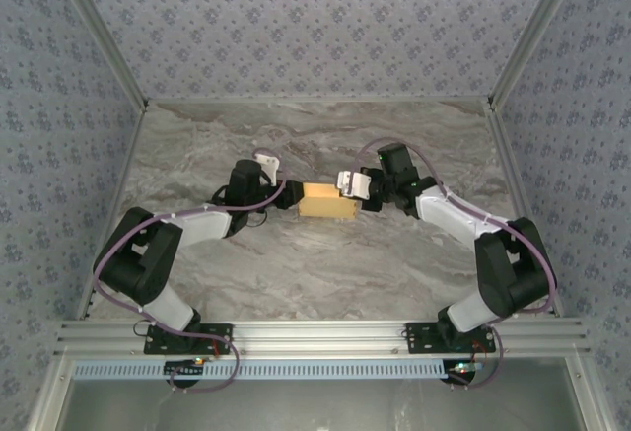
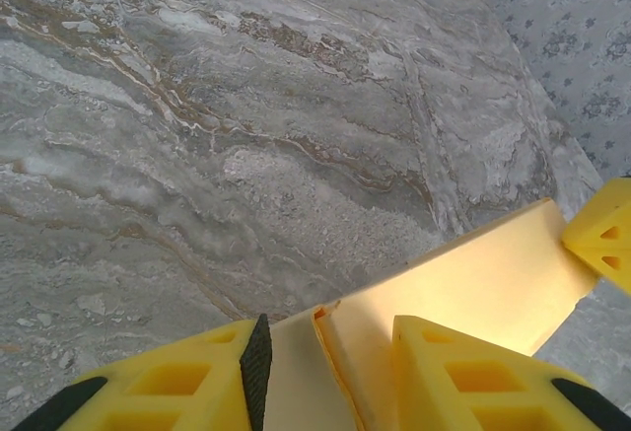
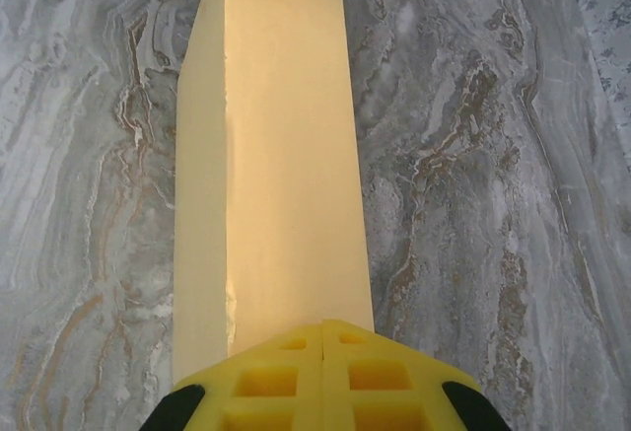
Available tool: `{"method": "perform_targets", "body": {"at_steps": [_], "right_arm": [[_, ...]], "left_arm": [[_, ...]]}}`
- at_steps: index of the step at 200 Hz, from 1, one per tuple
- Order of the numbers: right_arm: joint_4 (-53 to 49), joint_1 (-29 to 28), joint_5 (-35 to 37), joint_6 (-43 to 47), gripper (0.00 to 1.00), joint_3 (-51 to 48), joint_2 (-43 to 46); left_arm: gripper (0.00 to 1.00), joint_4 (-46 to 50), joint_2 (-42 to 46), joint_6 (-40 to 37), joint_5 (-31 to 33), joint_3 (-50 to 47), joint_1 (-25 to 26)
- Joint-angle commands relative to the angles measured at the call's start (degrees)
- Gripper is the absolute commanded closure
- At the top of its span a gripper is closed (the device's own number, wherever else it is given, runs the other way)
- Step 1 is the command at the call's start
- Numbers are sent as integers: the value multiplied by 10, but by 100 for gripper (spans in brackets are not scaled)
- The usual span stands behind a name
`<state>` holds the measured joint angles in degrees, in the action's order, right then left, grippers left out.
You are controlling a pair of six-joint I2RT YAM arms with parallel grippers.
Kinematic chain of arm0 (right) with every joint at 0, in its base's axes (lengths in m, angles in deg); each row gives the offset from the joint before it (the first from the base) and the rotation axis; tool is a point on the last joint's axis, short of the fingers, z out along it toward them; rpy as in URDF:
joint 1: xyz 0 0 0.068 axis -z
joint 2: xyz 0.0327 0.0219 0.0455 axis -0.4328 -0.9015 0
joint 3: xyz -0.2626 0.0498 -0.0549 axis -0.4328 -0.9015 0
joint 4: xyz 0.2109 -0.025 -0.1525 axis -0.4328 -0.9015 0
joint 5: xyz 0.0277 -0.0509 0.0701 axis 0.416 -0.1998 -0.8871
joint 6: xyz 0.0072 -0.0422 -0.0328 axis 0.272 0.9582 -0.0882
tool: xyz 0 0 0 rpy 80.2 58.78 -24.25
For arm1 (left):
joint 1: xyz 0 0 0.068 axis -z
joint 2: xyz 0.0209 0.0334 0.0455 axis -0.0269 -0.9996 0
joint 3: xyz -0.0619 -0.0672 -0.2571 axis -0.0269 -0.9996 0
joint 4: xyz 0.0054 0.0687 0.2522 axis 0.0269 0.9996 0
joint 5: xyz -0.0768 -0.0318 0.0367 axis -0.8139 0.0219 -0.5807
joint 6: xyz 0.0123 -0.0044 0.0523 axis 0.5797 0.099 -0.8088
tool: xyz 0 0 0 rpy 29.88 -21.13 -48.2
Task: Fold the paper box
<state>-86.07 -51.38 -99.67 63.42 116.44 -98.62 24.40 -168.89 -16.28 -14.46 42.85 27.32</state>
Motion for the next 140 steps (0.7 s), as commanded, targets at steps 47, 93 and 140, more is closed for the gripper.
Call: {"method": "perform_targets", "body": {"at_steps": [47,93,140], "right_arm": [[5,-65,-96,-42,82,90,-27],[-44,-66,-47,-12,82,110,-123],[-197,-45,20,3,82,105,-86]], "left_arm": [[62,147,-43,-24,24,-25,1],[62,148,-39,-29,22,-26,0],[62,150,-37,-32,19,-29,-1]]}}
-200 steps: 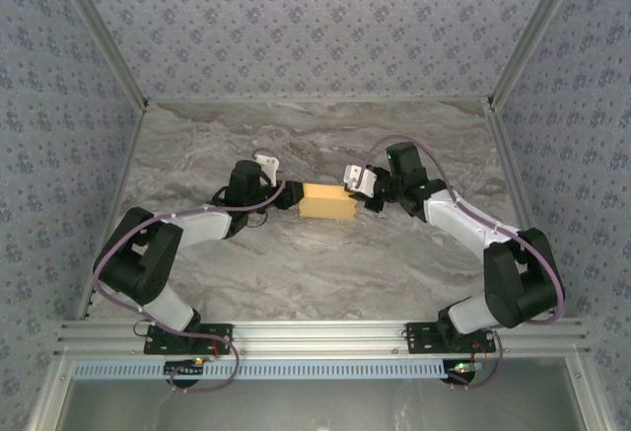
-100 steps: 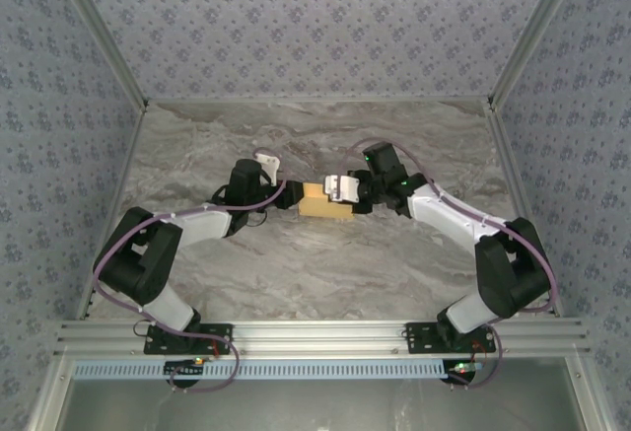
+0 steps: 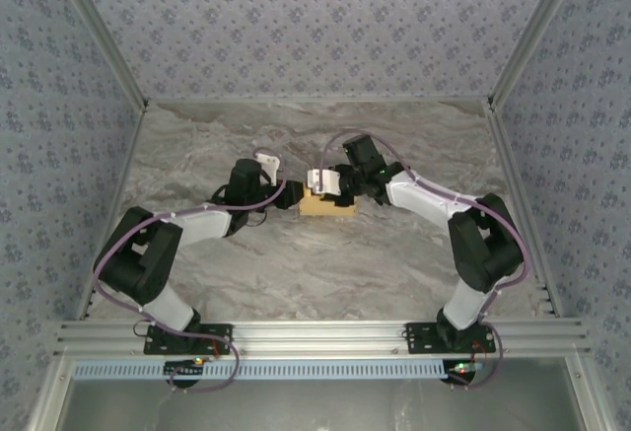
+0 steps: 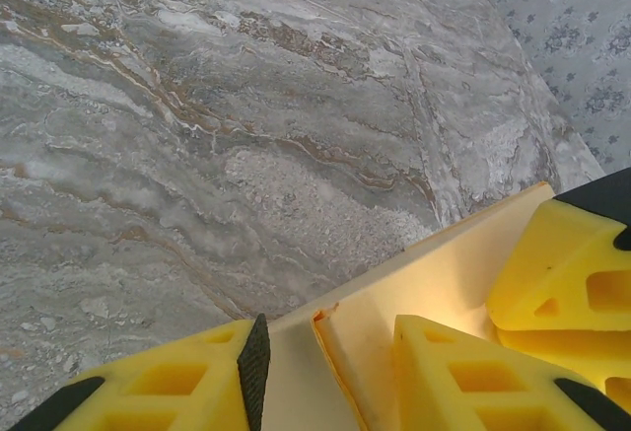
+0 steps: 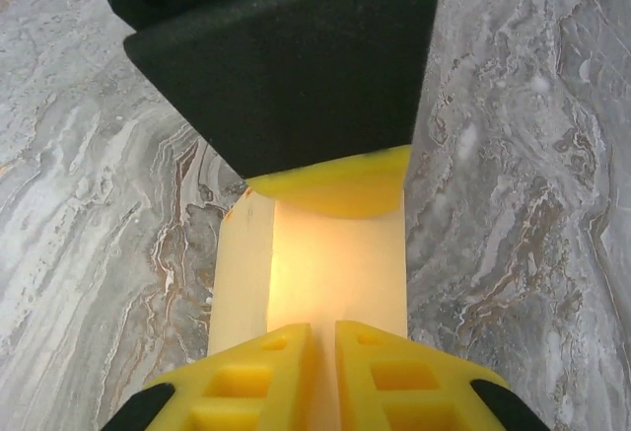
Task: Fold the paper box
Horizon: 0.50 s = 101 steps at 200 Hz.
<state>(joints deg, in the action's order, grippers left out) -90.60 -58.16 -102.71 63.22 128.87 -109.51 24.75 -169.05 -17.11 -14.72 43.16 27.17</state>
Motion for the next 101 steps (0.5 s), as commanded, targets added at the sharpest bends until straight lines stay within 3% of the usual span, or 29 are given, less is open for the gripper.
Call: {"method": "perform_targets", "body": {"at_steps": [1,24,55,74,101], "right_arm": [[-154,24,49,4,82,-19,25],[-171,70,-8,-26,82,-23,71],[-112,114,-70,-66,82,-31,108],[-81,115,-65,-61,72,-37,100],[-118,101,-22,-25,72,-5,48]], "left_arm": [[62,146,-35,-23,22,-32,0],[62,147,-35,-28,21,-32,-1],[61,153,-35,-37,18,-28,-1],[61,155,-34,-39,20,-28,-1],[61,155,-37,-39,21,-27,-1]]}}
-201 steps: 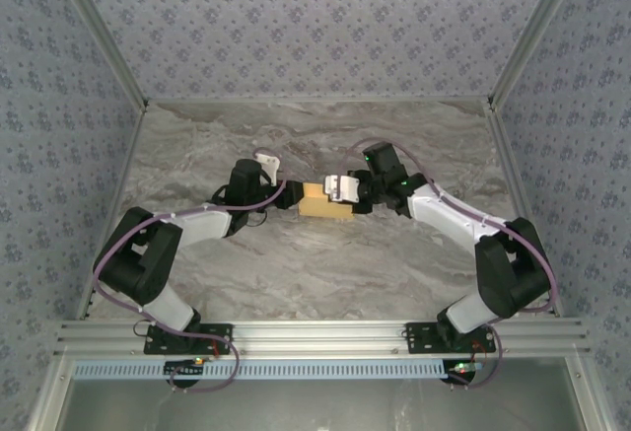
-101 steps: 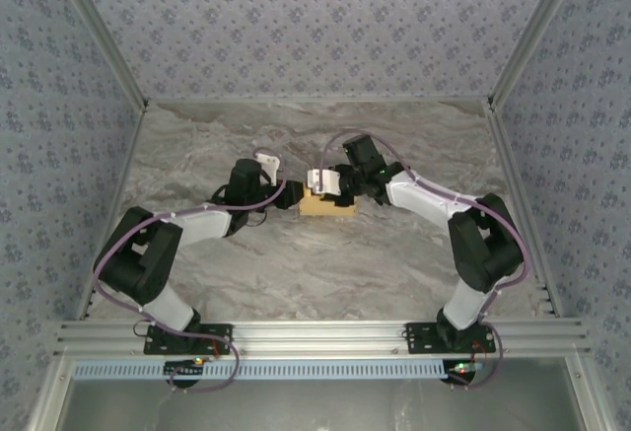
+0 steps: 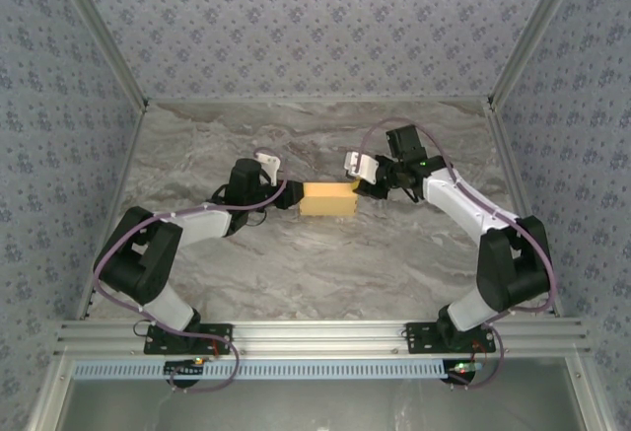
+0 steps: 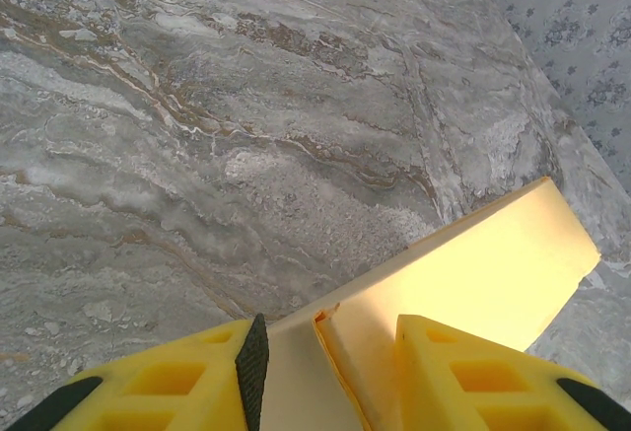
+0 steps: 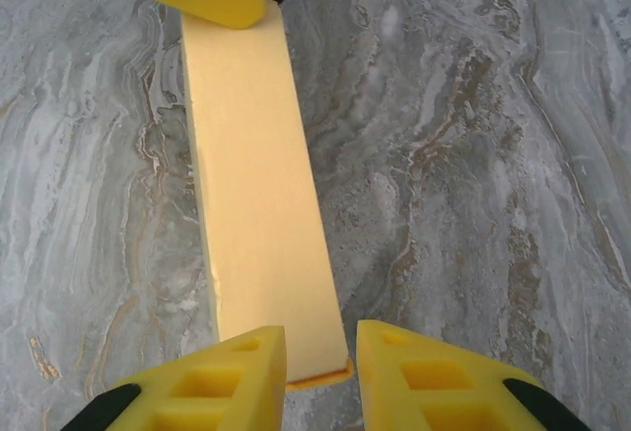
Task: Fold the paper box
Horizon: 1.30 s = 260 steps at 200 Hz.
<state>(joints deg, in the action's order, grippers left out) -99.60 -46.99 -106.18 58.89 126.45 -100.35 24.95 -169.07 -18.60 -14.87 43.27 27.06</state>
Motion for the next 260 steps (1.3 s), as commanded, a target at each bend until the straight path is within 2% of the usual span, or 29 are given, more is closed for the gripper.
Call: {"method": "perform_targets", "body": {"at_steps": [1,37,59,79,93,114,137,164,199,212,228,238,260], "right_arm": [[-30,-11,13,19,73,21,-45],[-51,-5,41,15,73,17,-82],[-49,-2,12,2,70,2,-52],[-41,-4,-26,16,51,-9,3],[-15,-4,-58,32,31,-22,39],[-6,-8,-75,51,16,-5,40],[-50,-29,-69,48,9,67,-22],[-114,-57,-42,61,9,137,-109],[-165,-76,20,60,16,189,-197],[-163,-81,33,58,21,183,-204],[-143,-88,61,47,39,167,-201],[-141,-93,66,44,45,157,-193],[-46,-126,133,42,48,82,-145]], "left_arm": [[61,153,-37,-25,23,-28,0],[61,151,-38,-28,21,-29,-1],[60,147,-37,-27,15,-30,-2],[60,152,-38,-33,14,-26,-1],[60,153,-38,-35,14,-25,-2],[60,152,-38,-35,12,-25,-2],[60,147,-35,-34,10,-30,-3],[60,141,-31,-31,9,-36,-2],[59,139,-20,-31,7,-41,-5],[59,135,-15,-28,2,-43,-8],[58,133,-4,-27,-10,-45,-17],[57,138,7,-25,-17,-44,-26],[55,136,50,-9,-49,-45,-55]]}}
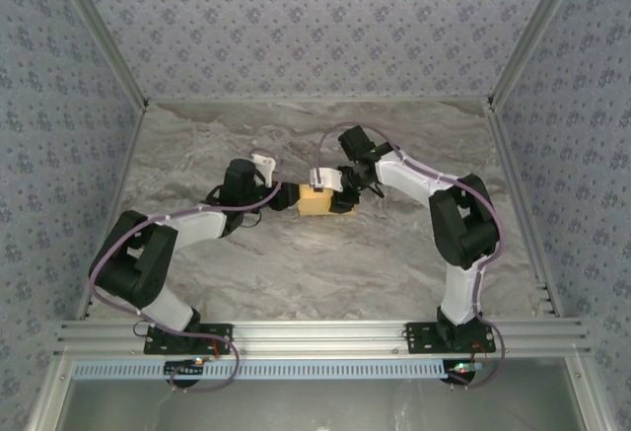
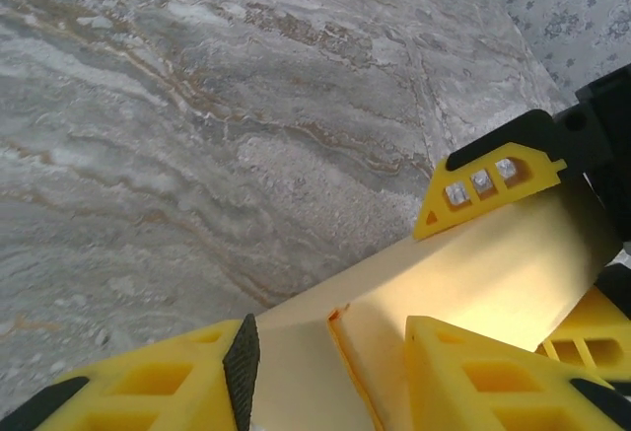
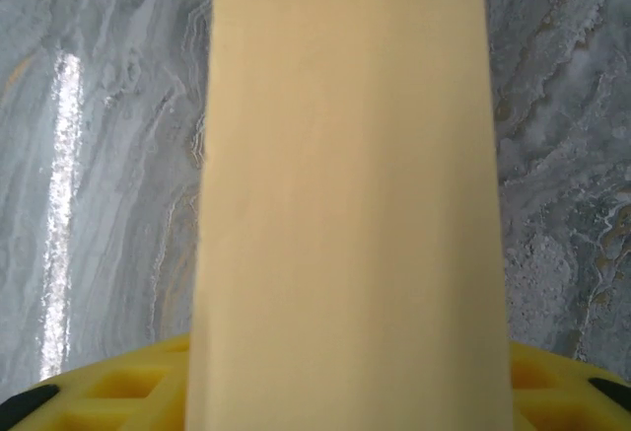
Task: Fold the paper box
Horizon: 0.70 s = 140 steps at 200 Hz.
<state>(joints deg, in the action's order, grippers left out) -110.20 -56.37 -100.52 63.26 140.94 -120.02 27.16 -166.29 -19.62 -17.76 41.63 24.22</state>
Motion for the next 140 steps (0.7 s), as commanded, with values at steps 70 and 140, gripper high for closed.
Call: {"method": "perform_targets", "body": {"at_steps": [70,140], "right_arm": [[403,-202,376,-38,26,-323,173],[134,-211,117,-105,0,-300,377]], "left_arm": [[26,224,280,-6,90,-17,-76],[1,251,307,-77,293,-43,-103]]}}
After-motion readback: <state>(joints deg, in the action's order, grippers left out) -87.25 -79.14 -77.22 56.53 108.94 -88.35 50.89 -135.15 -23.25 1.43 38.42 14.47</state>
